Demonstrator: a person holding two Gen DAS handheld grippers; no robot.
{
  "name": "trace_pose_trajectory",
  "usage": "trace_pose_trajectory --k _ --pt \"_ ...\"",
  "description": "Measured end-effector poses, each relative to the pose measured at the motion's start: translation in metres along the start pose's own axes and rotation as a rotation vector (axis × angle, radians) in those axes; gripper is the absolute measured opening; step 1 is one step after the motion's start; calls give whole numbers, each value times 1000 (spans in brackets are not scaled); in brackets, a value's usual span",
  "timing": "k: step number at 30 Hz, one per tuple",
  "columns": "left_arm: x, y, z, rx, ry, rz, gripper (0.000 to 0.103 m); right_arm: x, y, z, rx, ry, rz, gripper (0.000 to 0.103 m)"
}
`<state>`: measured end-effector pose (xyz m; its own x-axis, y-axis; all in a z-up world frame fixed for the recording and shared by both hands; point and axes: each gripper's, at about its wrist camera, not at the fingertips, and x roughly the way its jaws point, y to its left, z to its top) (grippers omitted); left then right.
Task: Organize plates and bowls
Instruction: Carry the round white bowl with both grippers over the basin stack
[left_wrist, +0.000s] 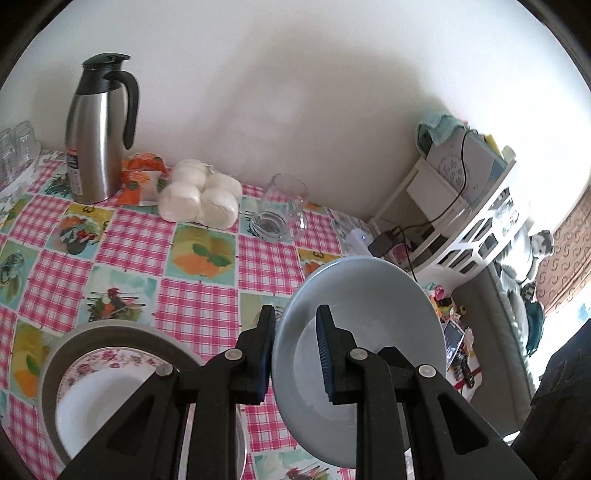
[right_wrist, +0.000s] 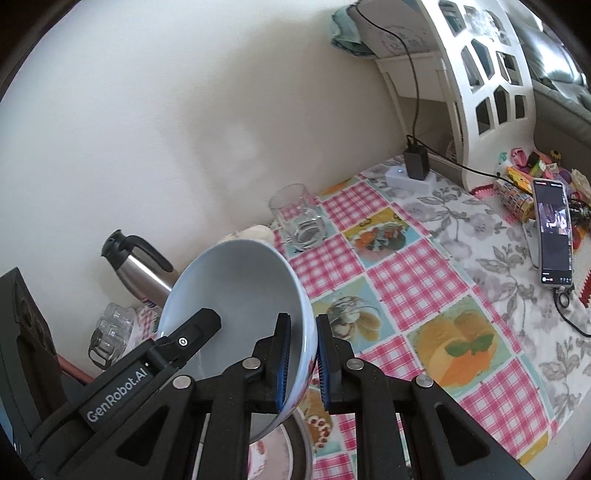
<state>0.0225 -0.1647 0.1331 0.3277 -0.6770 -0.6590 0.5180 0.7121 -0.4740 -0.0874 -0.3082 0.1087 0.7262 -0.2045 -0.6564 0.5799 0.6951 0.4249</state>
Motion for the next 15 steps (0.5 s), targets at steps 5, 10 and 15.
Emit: trace_pose_trajectory --k 5,10,15 --pt "-18 16 3 -30 -19 -5 22 -4 20 -6 -19 -6 12 14" --pt "-35 34 7 -52 -47 13 22 -1 44 -14 -46 0 30 14" --pt "-48 55 11 -82 -54 20 22 2 63 -23 -67 0 47 14"
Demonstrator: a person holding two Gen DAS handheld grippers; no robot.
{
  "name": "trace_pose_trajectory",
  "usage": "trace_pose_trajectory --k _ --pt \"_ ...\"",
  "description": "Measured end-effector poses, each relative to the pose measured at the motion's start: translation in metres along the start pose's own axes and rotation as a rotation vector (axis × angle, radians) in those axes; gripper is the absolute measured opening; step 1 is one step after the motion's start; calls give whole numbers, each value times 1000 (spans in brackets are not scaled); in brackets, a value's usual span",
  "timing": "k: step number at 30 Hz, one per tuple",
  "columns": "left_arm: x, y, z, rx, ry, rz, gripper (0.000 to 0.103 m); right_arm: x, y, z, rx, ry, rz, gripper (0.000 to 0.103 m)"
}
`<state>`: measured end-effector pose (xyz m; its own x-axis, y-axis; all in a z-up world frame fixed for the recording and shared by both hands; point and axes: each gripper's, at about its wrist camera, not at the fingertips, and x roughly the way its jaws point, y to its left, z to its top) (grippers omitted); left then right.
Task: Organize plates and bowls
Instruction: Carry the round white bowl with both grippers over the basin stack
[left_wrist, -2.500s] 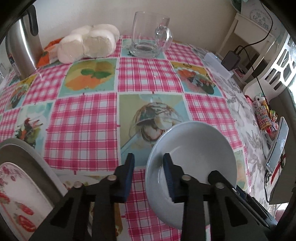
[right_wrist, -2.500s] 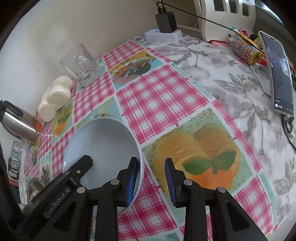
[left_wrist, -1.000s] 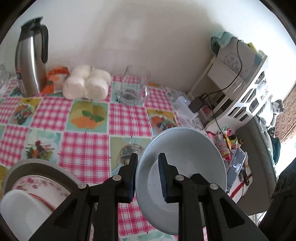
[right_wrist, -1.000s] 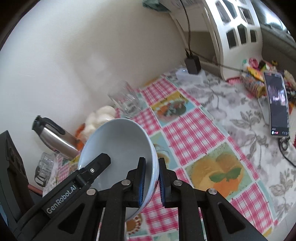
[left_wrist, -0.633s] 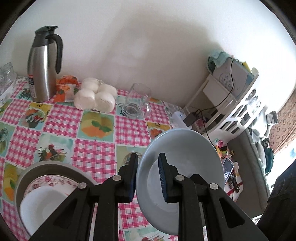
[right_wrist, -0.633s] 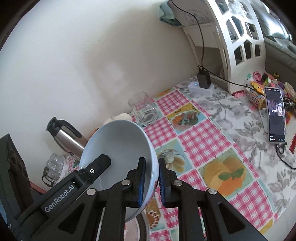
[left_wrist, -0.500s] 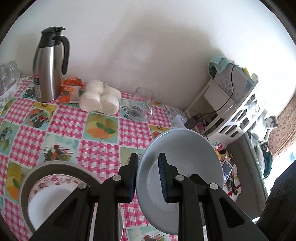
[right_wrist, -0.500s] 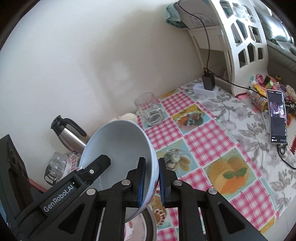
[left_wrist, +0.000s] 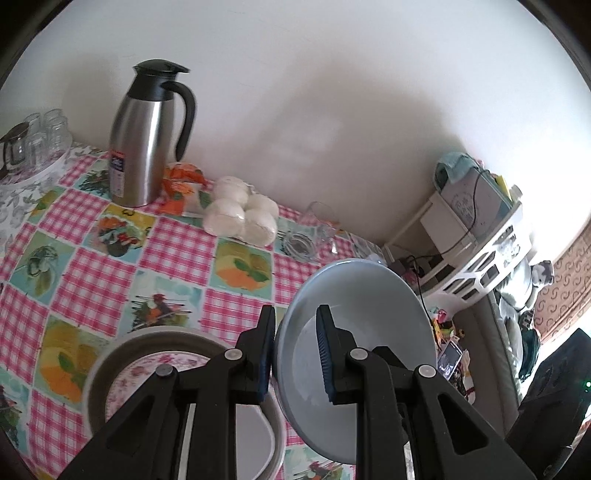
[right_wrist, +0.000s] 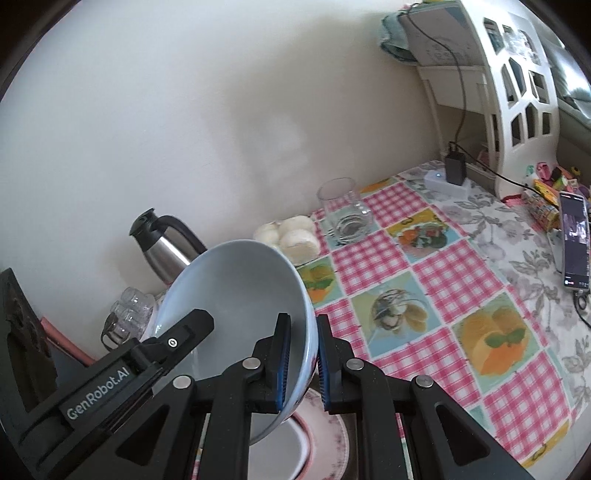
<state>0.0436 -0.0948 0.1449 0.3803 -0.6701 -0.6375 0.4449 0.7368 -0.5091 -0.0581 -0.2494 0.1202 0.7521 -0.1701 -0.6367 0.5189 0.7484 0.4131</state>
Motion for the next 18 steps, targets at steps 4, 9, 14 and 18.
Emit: trace_pose_trajectory --k 4,9,14,18 --pt "-12 15 4 -22 -13 9 22 5 16 -7 -15 9 18 14" --pt "-24 34 5 -49 -23 24 22 8 36 -16 -36 21 30 14" --pt "-35 52 1 -83 -20 29 22 10 53 -27 -66 34 29 15" --pt "-42 64 -4 -100 -15 37 22 12 61 -37 -82 52 23 15"
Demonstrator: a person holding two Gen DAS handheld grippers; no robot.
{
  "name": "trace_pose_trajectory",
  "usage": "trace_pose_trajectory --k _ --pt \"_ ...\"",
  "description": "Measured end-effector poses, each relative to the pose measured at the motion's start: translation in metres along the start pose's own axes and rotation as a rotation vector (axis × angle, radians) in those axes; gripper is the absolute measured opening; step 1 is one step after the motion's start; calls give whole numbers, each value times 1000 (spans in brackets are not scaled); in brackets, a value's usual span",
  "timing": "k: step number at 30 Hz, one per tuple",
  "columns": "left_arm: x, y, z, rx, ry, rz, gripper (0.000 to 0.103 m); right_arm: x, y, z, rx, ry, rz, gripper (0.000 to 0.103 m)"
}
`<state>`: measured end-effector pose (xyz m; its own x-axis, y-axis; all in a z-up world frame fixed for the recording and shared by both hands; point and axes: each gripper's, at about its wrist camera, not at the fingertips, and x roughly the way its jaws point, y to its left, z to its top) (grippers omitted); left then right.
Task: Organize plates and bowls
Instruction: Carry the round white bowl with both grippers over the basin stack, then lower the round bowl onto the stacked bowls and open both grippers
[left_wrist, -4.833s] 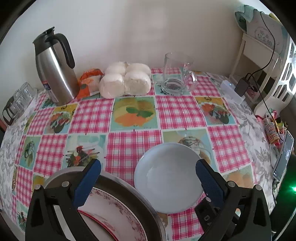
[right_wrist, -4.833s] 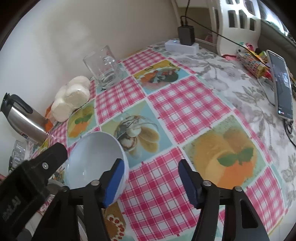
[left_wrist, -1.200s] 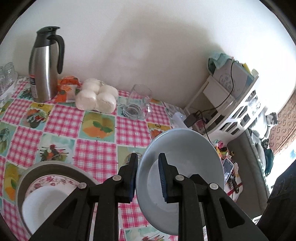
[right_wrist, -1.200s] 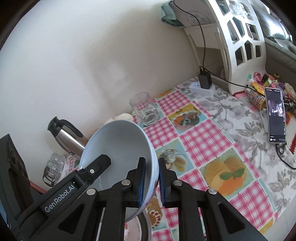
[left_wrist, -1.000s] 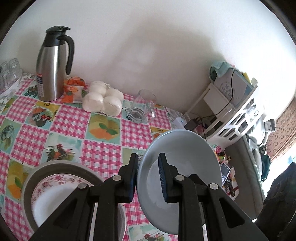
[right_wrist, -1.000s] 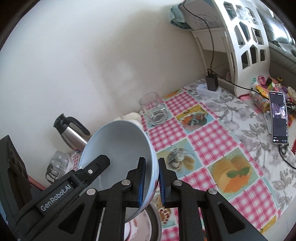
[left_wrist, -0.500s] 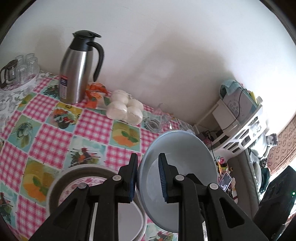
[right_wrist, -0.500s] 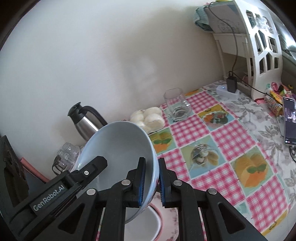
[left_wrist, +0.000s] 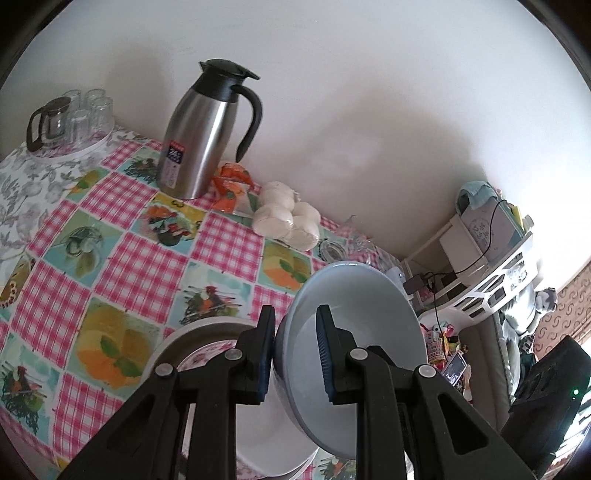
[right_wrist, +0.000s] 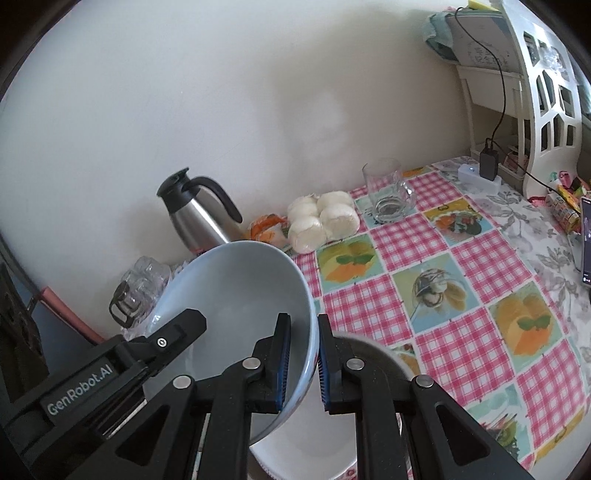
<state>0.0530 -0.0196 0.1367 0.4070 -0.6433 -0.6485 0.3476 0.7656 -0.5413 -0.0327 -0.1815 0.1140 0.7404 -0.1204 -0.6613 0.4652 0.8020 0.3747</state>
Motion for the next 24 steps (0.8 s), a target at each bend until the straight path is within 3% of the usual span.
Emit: trace_pose_trajectory --k 24 --pt "17 28 -38 -7 126 66 23 17 -1 -46 -49 119 -86 18"
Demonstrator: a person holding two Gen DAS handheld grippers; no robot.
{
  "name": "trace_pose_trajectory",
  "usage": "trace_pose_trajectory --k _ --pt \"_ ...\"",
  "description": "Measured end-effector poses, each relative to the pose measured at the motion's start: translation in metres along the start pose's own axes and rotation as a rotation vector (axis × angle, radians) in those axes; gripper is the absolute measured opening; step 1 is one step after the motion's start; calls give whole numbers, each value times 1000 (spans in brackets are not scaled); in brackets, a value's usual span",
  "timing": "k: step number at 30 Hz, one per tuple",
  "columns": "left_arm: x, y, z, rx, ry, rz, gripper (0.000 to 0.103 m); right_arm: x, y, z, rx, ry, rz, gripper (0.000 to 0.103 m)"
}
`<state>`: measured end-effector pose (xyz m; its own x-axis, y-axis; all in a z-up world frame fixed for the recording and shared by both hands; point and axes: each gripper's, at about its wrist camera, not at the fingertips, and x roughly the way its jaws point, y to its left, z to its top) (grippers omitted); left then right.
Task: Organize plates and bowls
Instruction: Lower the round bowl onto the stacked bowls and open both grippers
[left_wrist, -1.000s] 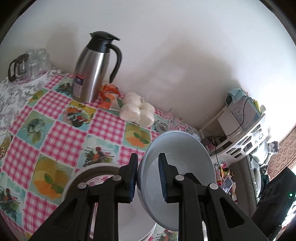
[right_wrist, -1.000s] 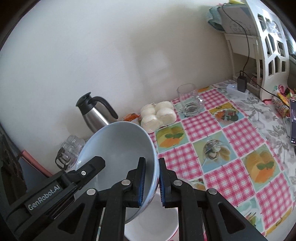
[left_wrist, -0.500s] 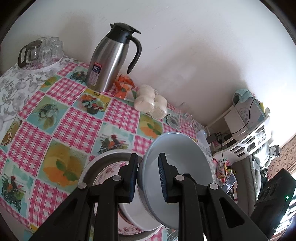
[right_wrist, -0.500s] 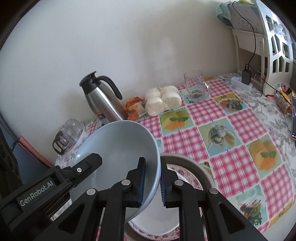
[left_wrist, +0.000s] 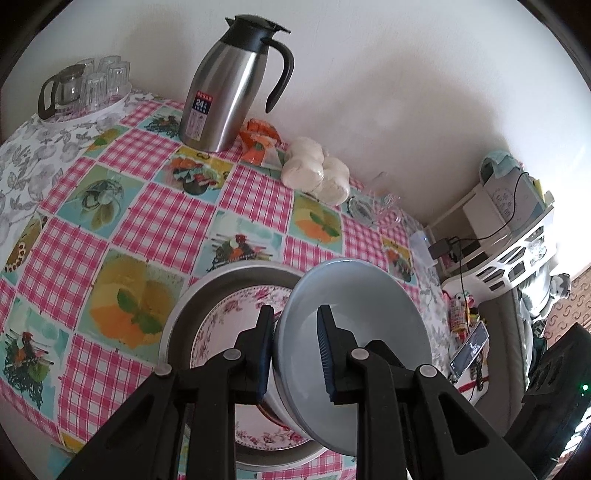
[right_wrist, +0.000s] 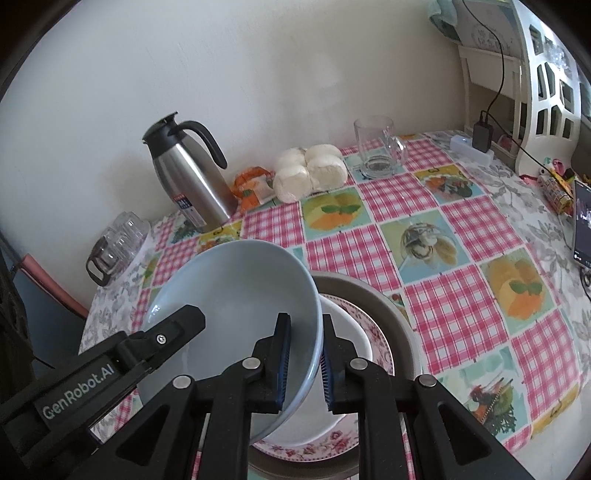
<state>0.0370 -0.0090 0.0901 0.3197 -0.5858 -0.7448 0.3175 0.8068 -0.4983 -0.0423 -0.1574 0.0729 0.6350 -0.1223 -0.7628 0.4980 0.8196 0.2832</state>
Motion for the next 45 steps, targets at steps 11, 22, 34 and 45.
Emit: trace_pose_trajectory --k 11,22,34,45 --pt "17 2 -4 -7 45 18 23 20 -11 -5 19 75 -27 18" --pt "18 1 -3 -5 41 18 23 26 -16 -7 11 96 -53 19" --pt "8 5 -2 -25 1 13 26 11 -13 -2 25 37 22 60" --pt "-8 10 -6 -35 -44 81 66 -8 -22 -1 10 -32 17 89"
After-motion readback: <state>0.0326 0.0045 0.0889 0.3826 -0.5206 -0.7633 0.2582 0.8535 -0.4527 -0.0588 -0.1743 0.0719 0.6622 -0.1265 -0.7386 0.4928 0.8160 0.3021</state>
